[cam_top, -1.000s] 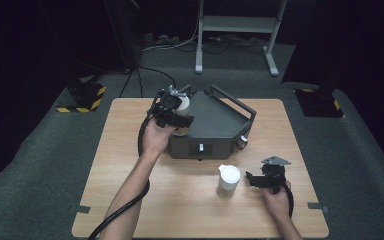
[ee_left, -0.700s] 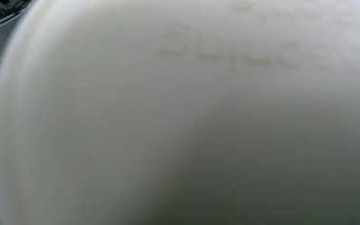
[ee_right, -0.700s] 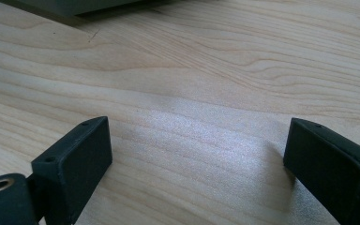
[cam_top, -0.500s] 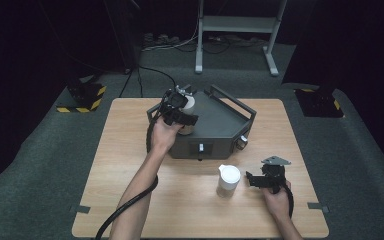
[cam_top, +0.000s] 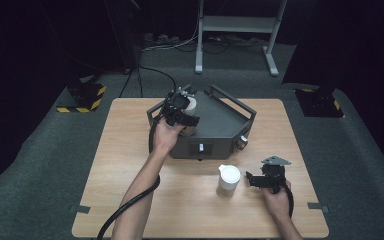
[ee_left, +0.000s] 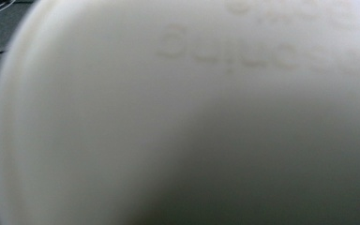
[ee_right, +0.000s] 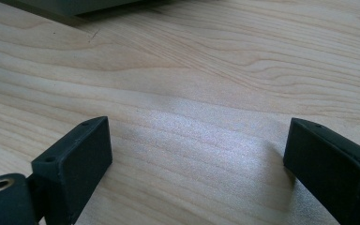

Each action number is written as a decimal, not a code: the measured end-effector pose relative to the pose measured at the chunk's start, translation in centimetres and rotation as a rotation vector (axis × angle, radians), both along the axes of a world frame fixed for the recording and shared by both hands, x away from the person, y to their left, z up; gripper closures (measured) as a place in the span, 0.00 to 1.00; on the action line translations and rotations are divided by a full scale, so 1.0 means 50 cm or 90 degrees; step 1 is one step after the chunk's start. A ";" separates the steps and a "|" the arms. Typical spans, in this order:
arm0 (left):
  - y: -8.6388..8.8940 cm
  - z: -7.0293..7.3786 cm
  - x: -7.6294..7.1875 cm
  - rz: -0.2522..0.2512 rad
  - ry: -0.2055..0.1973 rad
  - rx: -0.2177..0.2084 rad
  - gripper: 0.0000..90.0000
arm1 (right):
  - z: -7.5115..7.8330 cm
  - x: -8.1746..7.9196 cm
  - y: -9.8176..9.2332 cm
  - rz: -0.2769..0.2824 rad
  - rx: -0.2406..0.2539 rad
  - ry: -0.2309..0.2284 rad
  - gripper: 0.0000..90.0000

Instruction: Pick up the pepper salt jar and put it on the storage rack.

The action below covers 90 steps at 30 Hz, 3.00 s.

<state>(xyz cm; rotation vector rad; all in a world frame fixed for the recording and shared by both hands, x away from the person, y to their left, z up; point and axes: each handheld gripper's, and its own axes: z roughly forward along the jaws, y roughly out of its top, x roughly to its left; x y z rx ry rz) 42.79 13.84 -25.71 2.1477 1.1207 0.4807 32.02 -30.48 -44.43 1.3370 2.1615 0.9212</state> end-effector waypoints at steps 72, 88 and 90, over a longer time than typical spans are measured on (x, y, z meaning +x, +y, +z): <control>0.059 -0.028 -0.043 -0.003 -0.050 -0.054 0.04 | 0.000 0.000 0.000 0.000 0.000 -0.001 0.08; 0.084 -0.050 -0.114 0.002 -0.070 -0.053 0.01 | 0.000 0.000 0.000 0.000 0.000 -0.001 0.08; 0.083 -0.052 -0.117 0.004 -0.071 -0.049 0.02 | 0.000 0.000 0.000 0.000 0.000 -0.001 0.08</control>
